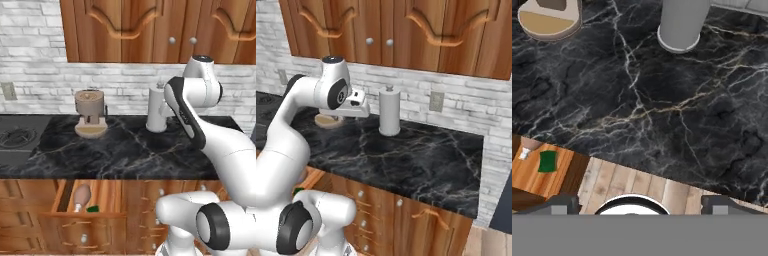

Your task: Restock the sink supplies by placing the sponge and soap dispenser on the counter and next to the sink. Make sure the soap dispenser is upright.

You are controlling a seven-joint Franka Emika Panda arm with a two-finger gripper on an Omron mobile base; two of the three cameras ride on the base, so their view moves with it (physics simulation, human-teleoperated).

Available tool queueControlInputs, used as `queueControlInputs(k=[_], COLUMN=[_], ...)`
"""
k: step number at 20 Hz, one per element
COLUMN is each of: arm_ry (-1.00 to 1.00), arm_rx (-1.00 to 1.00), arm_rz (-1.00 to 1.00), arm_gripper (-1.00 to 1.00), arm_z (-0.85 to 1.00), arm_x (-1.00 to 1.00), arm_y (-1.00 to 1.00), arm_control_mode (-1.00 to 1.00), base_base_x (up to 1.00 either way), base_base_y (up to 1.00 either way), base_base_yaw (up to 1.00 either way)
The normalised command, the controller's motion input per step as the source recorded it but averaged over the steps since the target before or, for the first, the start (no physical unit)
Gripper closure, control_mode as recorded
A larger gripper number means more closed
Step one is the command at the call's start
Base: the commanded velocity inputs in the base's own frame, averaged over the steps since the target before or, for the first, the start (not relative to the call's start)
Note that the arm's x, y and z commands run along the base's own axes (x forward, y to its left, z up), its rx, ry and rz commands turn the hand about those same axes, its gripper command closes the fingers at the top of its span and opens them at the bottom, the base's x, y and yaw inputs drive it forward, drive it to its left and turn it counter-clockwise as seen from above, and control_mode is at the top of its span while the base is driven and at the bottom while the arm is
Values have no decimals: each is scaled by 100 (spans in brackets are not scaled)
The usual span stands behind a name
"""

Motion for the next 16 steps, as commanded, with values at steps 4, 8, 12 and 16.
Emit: queueControlInputs(k=[4, 8, 12, 16], arm_ry=[0, 0, 0, 0], arm_rx=[0, 0, 0, 0], arm_rz=[0, 0, 0, 0], arm_gripper=[-100, -100, -100, -100], arm_z=[0, 0, 0, 0], arm_x=[0, 0, 0, 0], arm_y=[0, 0, 0, 0], arm_control_mode=[100, 100, 100, 100], base_base_x=[21, 38, 34, 35], base_base_y=[-29, -24, -43, -12], base_base_yaw=[61, 48, 44, 33])
